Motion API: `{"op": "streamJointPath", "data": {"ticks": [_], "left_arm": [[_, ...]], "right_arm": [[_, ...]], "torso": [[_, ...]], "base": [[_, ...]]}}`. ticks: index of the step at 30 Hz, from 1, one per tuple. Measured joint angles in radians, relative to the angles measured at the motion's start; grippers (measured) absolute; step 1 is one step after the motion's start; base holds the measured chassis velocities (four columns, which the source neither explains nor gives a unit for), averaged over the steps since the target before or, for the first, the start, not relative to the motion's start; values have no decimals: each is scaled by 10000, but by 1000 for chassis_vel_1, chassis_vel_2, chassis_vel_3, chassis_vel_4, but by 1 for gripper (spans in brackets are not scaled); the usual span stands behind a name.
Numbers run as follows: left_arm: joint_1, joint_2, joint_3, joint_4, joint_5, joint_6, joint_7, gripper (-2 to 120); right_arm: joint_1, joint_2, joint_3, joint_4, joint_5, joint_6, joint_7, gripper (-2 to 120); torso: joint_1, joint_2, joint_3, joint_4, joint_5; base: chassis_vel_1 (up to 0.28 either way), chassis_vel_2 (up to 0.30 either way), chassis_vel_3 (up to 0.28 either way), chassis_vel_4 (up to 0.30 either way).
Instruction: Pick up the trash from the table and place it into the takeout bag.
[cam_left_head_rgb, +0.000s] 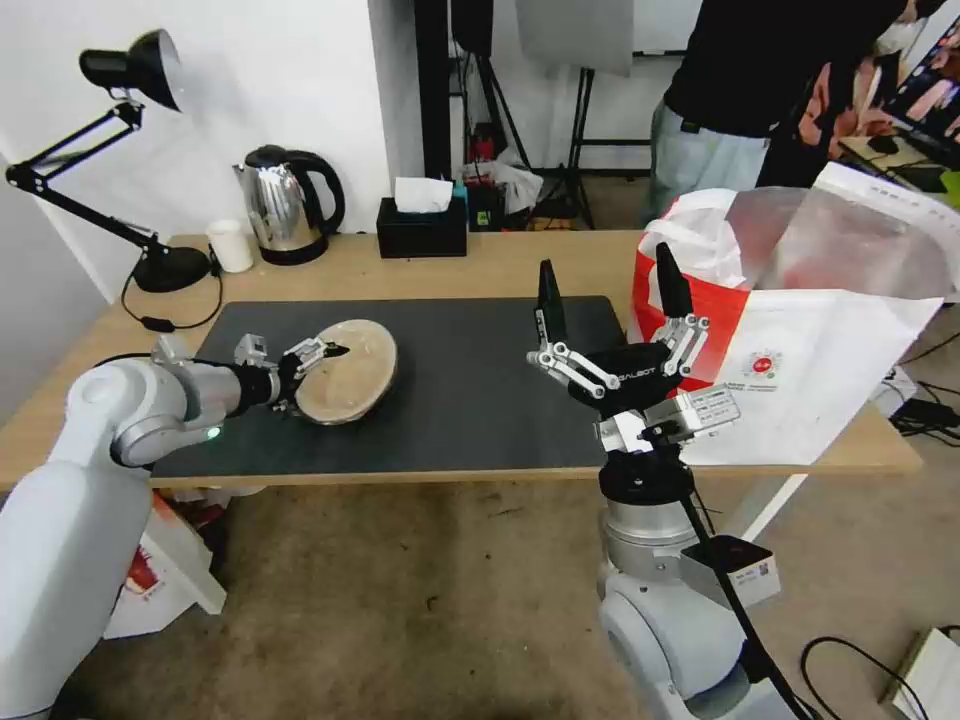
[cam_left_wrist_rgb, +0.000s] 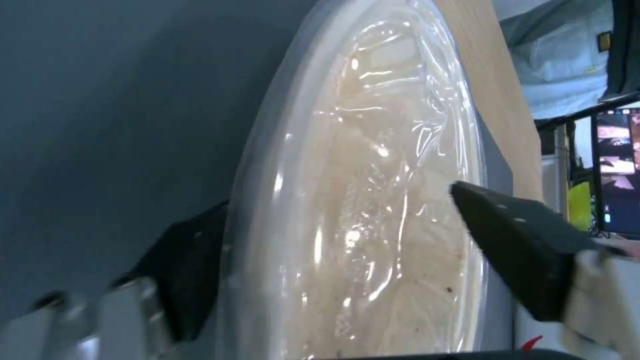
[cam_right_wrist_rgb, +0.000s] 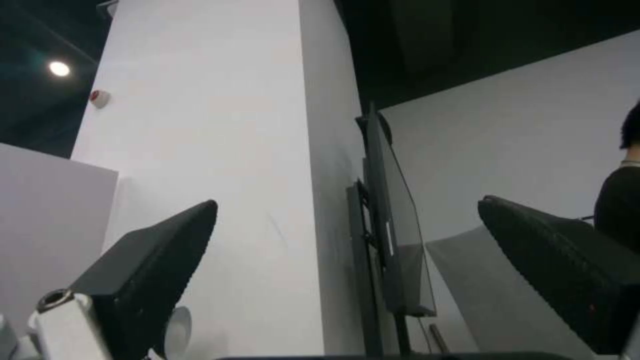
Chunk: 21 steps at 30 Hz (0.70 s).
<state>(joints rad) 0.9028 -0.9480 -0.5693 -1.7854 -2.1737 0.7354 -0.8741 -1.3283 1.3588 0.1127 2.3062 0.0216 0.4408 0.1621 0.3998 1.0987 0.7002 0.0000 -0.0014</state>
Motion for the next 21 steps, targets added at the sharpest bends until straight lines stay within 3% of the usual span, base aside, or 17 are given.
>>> {"op": "streamJointPath", "data": {"ticks": [3,21], "left_arm": [[17,-14,0,-45,22,0,6,64],[164,21,-82,-239,206,0,118,5]], "right_arm": [[16,-2,3,-7,-6,-7,1,100],[68,-84,17,23,-5,-43,14,100]], "torso": [[0,0,0,0,-1],[0,0,0,0,0]], "base": [[0,0,0,0],[0,0,0,0]]}}
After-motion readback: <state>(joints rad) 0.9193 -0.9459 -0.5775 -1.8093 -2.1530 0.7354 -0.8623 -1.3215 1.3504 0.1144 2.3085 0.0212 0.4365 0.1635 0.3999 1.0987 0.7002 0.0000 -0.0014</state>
